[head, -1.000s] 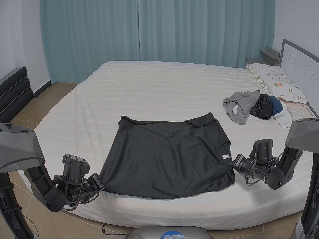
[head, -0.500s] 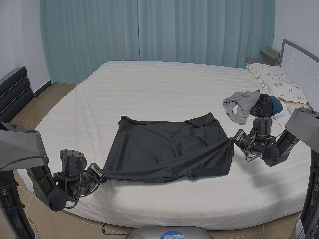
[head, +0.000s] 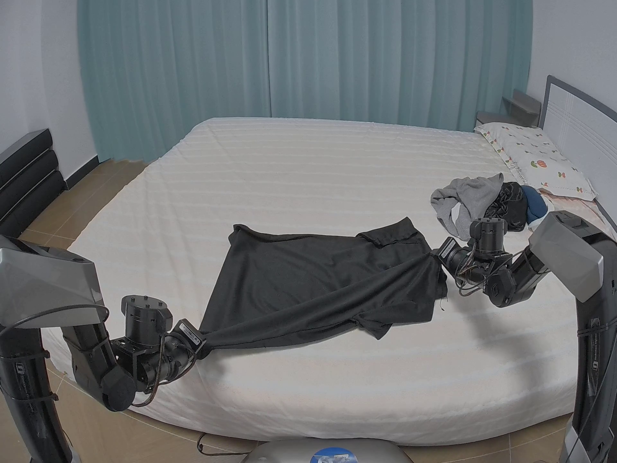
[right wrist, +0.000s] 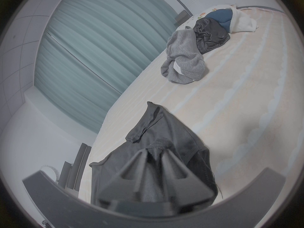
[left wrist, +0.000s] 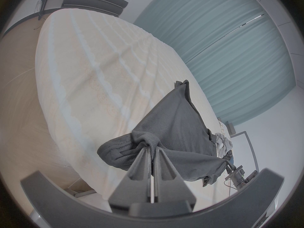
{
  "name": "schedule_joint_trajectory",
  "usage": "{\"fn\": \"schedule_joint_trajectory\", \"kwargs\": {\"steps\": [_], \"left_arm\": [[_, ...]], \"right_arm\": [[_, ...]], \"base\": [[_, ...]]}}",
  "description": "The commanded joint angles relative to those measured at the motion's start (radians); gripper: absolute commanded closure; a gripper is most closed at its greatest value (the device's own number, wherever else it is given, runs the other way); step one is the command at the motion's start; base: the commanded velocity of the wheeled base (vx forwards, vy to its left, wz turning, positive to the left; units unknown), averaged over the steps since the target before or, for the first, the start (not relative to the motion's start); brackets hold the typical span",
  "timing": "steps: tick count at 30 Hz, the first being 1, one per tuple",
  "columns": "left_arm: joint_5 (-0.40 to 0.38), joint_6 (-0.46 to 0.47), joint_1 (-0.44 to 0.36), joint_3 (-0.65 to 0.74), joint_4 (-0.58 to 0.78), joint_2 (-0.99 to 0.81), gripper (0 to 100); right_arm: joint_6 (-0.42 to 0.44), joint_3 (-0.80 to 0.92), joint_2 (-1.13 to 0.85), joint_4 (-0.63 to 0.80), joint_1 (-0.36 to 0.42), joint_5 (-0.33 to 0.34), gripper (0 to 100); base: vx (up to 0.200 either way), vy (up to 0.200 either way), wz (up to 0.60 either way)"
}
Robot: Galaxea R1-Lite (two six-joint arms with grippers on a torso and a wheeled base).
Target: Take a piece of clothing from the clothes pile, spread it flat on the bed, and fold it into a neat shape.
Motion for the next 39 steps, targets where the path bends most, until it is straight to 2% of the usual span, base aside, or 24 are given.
{"fn": "schedule_joint_trajectory", "kwargs": {"steps": [1, 5, 10, 15, 16, 18, 23, 30, 39], "left_arm": [[-0.002, -0.003, 0.0, -0.003, -0.002, 0.019, 100], [-0.002, -0.003, 0.0, -0.001, -0.002, 0.017, 100], [-0.003, -0.003, 0.0, 0.0, -0.002, 0.017, 100], [-0.005, -0.003, 0.0, 0.004, -0.002, 0.016, 100], [-0.005, -0.003, 0.0, 0.004, -0.002, 0.016, 100], [-0.005, -0.003, 0.0, 0.005, -0.002, 0.014, 100], [-0.006, -0.003, 0.0, 0.005, -0.002, 0.013, 100], [-0.008, -0.002, 0.0, 0.005, -0.002, 0.011, 100], [-0.008, -0.002, 0.0, 0.004, -0.002, 0.01, 100]], "right_arm": [[-0.005, 0.035, 0.016, -0.006, -0.004, 0.004, 0], [-0.002, 0.104, -0.059, -0.006, -0.024, 0.03, 0], [-0.008, 0.232, -0.163, -0.007, -0.039, 0.107, 0], [-0.074, 0.362, -0.244, -0.02, -0.048, 0.193, 0], [-0.11, 0.4, -0.252, -0.02, -0.044, 0.227, 0], [-0.16, 0.437, -0.241, -0.02, -0.035, 0.241, 0], [-0.232, 0.47, -0.189, -0.021, 0.005, 0.244, 0], [-0.298, 0.427, -0.112, -0.017, 0.033, 0.238, 0], [-0.299, 0.341, -0.077, -0.009, 0.076, 0.236, 0]], "base": [[0.0, 0.0, 0.0], [0.0, 0.0, 0.0], [0.0, 0.0, 0.0], [0.0, 0.0, 0.0], [0.0, 0.0, 0.0], [0.0, 0.0, 0.0], [0.0, 0.0, 0.0], [0.0, 0.0, 0.0], [0.0, 0.0, 0.0]]}}
